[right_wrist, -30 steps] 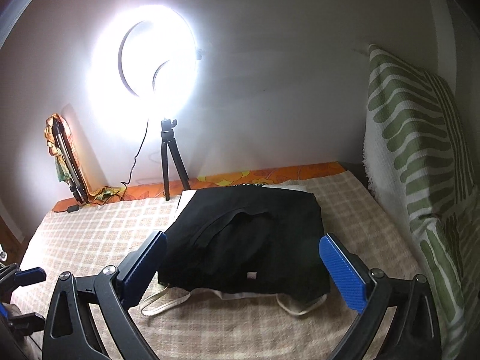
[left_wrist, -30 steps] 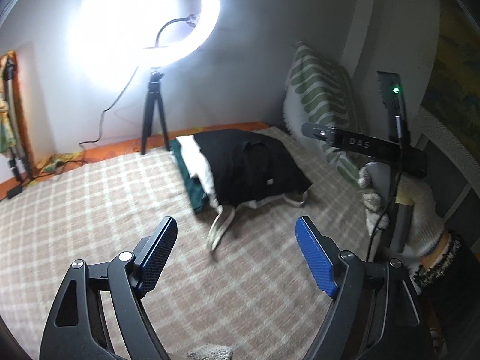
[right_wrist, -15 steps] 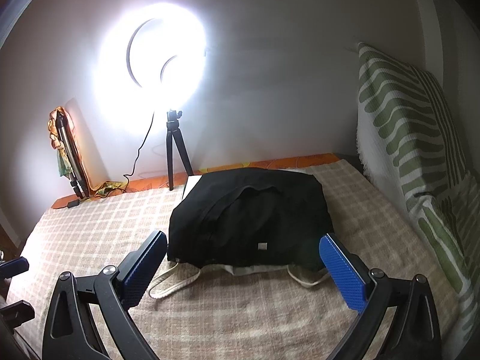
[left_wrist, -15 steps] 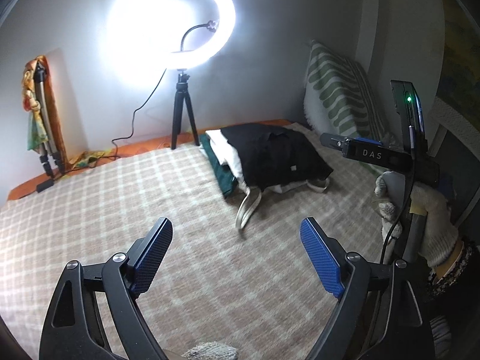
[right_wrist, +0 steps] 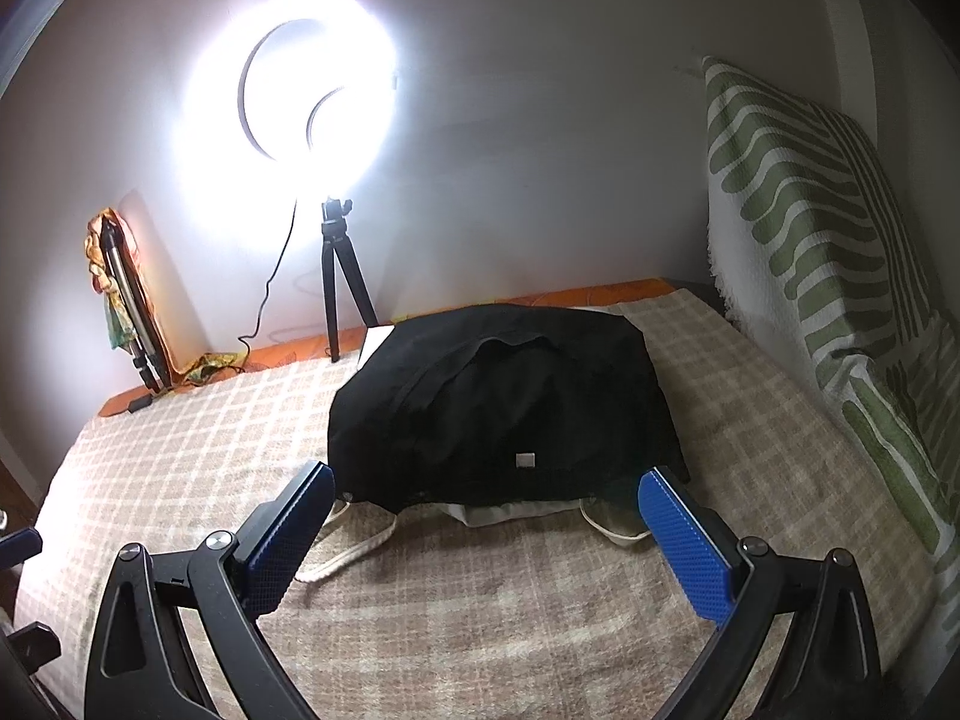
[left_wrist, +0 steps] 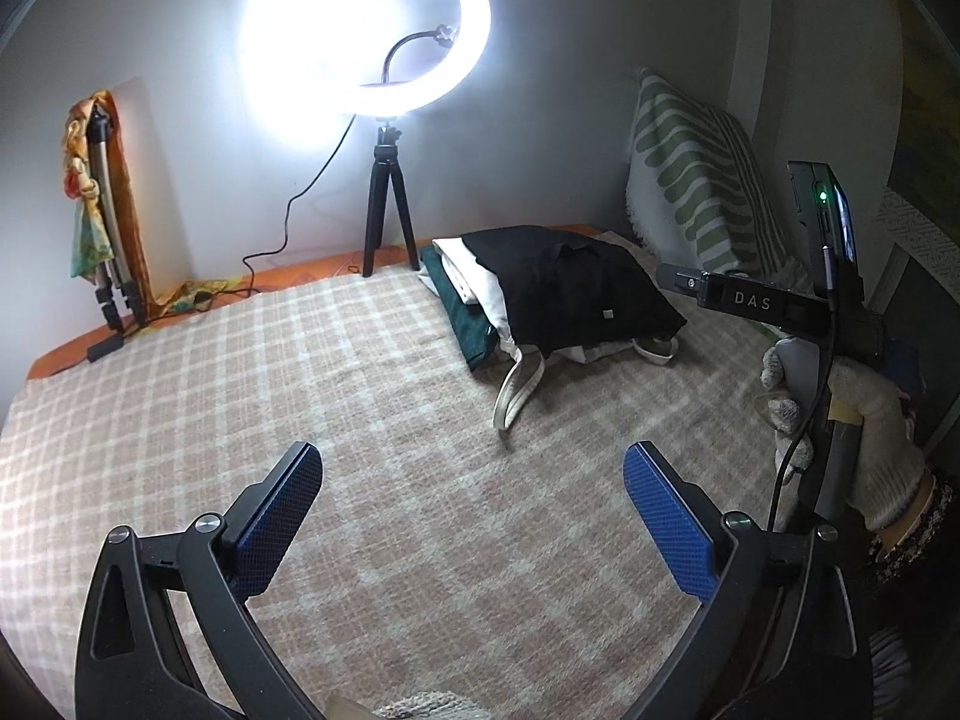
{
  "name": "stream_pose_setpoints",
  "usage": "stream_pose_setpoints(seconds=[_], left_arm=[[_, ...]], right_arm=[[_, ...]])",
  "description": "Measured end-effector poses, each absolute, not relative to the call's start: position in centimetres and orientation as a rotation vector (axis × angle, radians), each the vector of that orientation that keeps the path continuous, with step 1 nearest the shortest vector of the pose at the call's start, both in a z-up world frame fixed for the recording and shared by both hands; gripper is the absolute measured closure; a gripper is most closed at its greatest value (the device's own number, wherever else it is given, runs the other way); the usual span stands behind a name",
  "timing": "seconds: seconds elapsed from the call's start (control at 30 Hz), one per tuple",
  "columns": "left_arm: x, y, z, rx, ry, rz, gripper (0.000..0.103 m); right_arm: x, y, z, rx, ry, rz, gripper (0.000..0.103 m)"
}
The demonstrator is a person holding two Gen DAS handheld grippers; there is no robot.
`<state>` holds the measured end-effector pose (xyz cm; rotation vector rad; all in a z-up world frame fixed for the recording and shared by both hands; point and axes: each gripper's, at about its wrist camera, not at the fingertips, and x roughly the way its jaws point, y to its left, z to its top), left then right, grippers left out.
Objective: Fold small clothes
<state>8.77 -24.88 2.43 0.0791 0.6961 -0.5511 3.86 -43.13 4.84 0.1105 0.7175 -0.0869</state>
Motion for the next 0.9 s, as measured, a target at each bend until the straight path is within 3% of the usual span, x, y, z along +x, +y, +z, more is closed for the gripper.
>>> stream_pose_setpoints(seconds=[0.9], left_arm=[[8.17,-24.55,1.68,0.12,0.67,-0.543,0.003]], right_arm=[[3.73,-42.88,3.9,0.115,0.742,-0.085,0.0]])
